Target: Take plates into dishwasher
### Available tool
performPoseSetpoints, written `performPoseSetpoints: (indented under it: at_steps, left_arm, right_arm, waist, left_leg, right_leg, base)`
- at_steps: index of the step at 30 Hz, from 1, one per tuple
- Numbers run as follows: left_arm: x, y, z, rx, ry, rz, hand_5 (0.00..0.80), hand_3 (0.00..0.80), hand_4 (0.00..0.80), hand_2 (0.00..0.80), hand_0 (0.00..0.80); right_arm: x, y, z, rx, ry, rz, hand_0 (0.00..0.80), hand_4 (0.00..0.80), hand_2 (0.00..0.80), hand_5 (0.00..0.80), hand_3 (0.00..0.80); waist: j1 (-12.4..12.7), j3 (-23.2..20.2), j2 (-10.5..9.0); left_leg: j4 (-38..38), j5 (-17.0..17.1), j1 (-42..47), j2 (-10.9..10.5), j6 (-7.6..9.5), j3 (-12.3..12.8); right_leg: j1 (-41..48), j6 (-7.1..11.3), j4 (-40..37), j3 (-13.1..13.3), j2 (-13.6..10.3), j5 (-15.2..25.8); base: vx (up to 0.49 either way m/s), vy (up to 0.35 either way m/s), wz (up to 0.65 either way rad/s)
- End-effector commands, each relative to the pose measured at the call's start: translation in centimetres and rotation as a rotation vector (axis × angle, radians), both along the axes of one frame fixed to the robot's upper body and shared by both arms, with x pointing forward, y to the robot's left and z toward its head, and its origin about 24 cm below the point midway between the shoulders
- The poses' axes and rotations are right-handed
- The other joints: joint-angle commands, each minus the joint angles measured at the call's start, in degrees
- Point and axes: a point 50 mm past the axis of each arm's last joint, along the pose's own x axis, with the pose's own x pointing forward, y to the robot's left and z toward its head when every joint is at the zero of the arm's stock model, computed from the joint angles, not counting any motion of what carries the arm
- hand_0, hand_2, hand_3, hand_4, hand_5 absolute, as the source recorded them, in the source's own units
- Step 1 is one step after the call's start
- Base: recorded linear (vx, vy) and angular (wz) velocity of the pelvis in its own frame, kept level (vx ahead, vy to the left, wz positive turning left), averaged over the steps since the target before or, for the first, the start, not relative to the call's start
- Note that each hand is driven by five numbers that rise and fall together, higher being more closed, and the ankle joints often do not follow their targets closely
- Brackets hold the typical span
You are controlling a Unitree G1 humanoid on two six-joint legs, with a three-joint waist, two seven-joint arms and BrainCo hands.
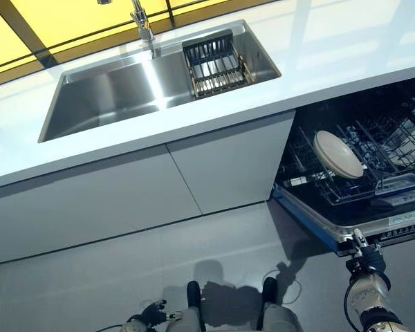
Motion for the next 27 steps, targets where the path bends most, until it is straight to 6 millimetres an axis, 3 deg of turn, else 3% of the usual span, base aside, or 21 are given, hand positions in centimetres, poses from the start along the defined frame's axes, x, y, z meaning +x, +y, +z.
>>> performPoseSetpoints:
  at_steps: [1, 7, 14, 27]
  left_arm:
    - [0.2, 2.1, 0.3, 0.074, 0.022, -0.041, 0.0, 0.0, 0.0, 0.0, 0.0]
    - [-0.3, 2.4, 0.1, 0.093, 0.045, -0.049, 0.0, 0.0, 0.0, 0.0, 0.0]
    - [-1.0, 2.8, 0.0, 0.109, 0.072, -0.049, 0.0, 0.0, 0.0, 0.0, 0.0]
    - [-1.5, 3.2, 0.0, 0.122, 0.076, -0.041, 0.0, 0.0, 0.0, 0.0, 0.0]
  right_arm:
    - [13.0, 5.0, 16.7, -0.267, -0.649, 0.397, 0.0, 0.0, 0.0, 0.0, 0.0]
    - [13.6, 5.6, 18.2, -0.318, -0.664, 0.45, 0.0, 0.0, 0.0, 0.0, 0.0]
    - [14.1, 5.8, 19.6, -0.387, -0.641, 0.492, 0.0, 0.0, 0.0, 0.0, 0.0]
    - [14.5, 4.1, 23.3, -0.501, -0.651, 0.412, 0.0, 0.0, 0.0, 0.0, 0.0]
  waist:
    - [5.11, -1.19, -6.67]
    - [5.78, -1.83, -7.81]
    - [6.59, -2.05, -8.85]
    - [8.38, -1.43, -8.75]
  left_leg:
    - [0.33, -2.38, 6.94, -3.39, 0.3, 2.48]
    - [0.45, -2.34, 7.33, -2.93, 0.19, 2.48]
    - [0.98, -2.28, 7.89, -2.35, -0.01, 2.52]
    - [1.1, -0.97, 6.69, -1.73, -0.61, 0.35]
  right_leg:
    - [4.16, 2.15, 0.24, -0.04, -3.01, -4.33]
    - [5.24, 1.9, 0.2, -0.16, -2.62, -4.91]
    - [6.7, 1.44, 0.22, -0.32, -2.23, -5.51]
    - [7.81, 0.72, 0.98, -1.07, -2.04, -6.8]
  base:
    - [0.069, -0.025, 0.12]
    - [0.06, -0.032, -0.05]
    - [0.076, -0.034, 0.32]
    - [0.064, -0.032, 0.21]
